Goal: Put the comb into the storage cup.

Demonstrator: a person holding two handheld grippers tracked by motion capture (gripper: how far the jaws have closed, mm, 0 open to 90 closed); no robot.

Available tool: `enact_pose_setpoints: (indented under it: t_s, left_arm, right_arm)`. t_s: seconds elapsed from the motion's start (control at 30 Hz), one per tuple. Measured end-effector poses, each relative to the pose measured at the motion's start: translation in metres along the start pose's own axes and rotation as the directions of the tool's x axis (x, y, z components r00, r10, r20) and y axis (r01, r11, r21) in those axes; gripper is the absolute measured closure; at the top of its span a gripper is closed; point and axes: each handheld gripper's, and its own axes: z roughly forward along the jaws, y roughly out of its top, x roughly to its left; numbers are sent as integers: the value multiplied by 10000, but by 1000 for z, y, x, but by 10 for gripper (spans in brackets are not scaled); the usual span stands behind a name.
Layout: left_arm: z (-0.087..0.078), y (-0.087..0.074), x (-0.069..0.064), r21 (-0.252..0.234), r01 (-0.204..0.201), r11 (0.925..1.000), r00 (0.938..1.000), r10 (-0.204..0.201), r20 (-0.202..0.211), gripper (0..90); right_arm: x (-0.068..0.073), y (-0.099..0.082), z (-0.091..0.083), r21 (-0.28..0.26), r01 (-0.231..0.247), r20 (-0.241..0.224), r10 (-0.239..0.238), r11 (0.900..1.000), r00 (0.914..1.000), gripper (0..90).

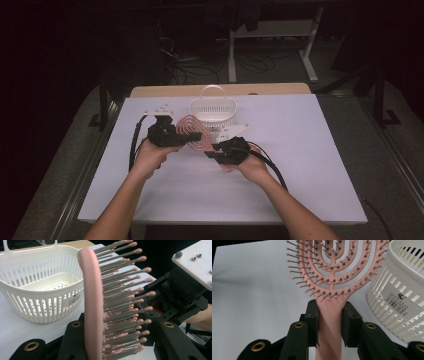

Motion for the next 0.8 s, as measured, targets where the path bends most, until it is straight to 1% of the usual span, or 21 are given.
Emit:
enact_pose_setpoints:
  t_s: [0.17, 0.23, 0.57, 0.7, 0.8]
  left_arm:
    - [-1, 0, -1, -135, 34, 9999, 10000, -33, 81, 624]
    - [0, 1, -3, -134, -5, 9999, 10000, 6, 69, 629]
    - [-1, 1, -4, -313, -39, 9995, 9996, 47, 273, 648]
    - [-2, 1, -4, -354, -68, 9994, 9996, 78, 268, 650]
    - [-3, 2, -4, -362, -137, 9993, 9998, 143, 161, 651]
  right_arm:
    - [1, 0, 1, -34, 47, -21, -47, 10000, 10000, 694]
    - [1, 0, 1, -27, 32, -50, -32, 10000, 10000, 694]
    - [1, 0, 1, -57, -12, -171, 11, 10000, 9999, 692]
    - [-1, 0, 2, -127, -176, -272, 172, 9998, 9995, 678]
    - [-2, 0, 1, -212, -345, -440, 335, 9992, 9985, 633]
